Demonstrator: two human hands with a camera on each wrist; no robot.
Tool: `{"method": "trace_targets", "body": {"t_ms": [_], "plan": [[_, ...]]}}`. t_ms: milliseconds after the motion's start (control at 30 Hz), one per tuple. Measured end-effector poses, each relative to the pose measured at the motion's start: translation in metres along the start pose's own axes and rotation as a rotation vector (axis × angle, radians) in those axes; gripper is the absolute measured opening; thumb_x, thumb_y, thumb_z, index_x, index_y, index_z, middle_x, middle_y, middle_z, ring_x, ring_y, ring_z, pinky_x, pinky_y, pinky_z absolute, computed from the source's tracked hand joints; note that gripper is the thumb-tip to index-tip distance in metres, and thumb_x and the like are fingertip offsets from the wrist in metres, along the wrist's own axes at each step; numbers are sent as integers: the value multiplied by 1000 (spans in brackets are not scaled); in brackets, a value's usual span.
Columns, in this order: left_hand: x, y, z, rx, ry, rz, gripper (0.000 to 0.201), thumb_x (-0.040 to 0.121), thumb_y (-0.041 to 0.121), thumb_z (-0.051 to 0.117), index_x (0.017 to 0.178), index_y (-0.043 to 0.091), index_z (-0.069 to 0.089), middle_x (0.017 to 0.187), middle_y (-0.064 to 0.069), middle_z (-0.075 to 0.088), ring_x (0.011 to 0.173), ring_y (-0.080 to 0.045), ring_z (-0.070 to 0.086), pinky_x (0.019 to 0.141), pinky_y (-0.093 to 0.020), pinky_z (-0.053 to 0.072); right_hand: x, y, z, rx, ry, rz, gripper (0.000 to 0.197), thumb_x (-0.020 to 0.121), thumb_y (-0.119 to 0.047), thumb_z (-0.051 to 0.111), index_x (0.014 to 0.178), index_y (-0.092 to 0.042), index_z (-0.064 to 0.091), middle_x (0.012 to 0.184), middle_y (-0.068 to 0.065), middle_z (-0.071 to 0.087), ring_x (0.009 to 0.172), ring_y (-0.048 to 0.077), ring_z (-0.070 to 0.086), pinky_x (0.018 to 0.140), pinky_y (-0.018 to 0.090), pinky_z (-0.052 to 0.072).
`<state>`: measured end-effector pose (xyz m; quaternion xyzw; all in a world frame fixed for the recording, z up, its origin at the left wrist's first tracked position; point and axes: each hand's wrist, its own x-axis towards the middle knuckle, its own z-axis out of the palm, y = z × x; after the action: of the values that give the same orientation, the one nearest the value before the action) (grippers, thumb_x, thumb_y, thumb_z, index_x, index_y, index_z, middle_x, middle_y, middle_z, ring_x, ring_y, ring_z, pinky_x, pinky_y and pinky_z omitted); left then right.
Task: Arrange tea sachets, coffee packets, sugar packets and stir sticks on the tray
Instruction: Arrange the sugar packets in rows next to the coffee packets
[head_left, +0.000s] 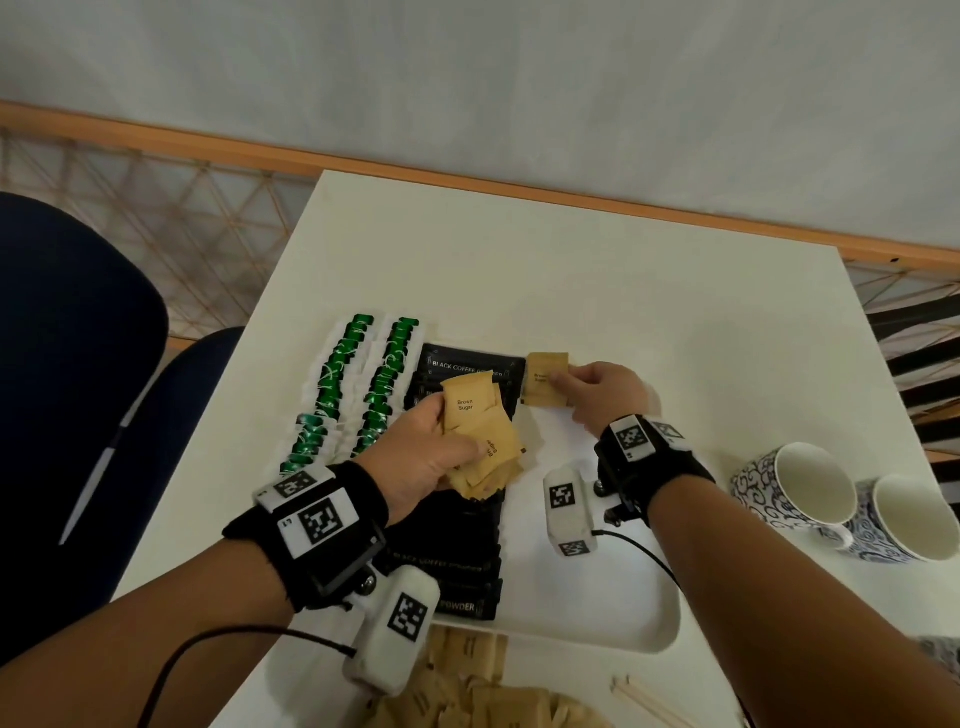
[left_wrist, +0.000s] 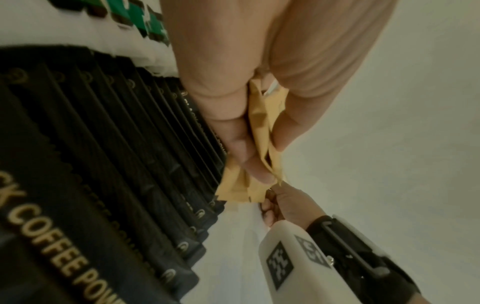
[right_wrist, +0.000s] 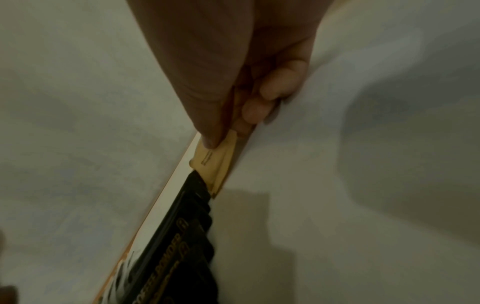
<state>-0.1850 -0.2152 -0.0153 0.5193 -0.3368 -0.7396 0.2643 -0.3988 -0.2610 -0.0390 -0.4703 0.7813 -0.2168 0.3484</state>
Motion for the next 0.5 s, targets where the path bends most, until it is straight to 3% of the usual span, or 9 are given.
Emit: {"method": "trace_targets", "body": {"t_ms": [133, 300, 400, 500], "plan": [[3, -1, 0, 20, 30, 31, 44, 87, -5, 60, 124, 17, 50, 115, -12, 65, 102, -26, 66, 77, -38, 57, 0, -3, 0, -104, 8, 8, 30, 88, -49, 59, 93, -19, 65, 77, -9, 61, 62, 1, 49, 49, 17, 30], [7, 0, 2, 69, 75, 75, 38, 85, -3, 64, 116, 17, 55, 109, -9, 68, 95, -23, 67, 73, -35, 58, 1, -7, -2, -209, 6, 5, 29, 88, -51, 57, 82, -22, 55, 70, -11, 53, 60, 0, 44, 49, 17, 26], [7, 0, 4, 99, 98, 87, 36, 84, 0, 67, 116, 15, 56, 107, -8, 68, 97, -24, 67, 77, -40, 57, 2, -6, 0, -235, 10, -3, 33, 88, -52, 57, 81, -19, 54, 69, -9, 53, 60, 2, 45, 49, 19, 26], [9, -1, 5, 105, 113, 102, 34, 84, 1, 67, 113, 15, 58, 104, -6, 70, 91, -19, 69, 70, -36, 58, 1, -3, 0, -204, 12, 0, 35, 87, -53, 57, 81, -18, 55, 73, -5, 60, 60, 5, 47, 50, 20, 27]]}}
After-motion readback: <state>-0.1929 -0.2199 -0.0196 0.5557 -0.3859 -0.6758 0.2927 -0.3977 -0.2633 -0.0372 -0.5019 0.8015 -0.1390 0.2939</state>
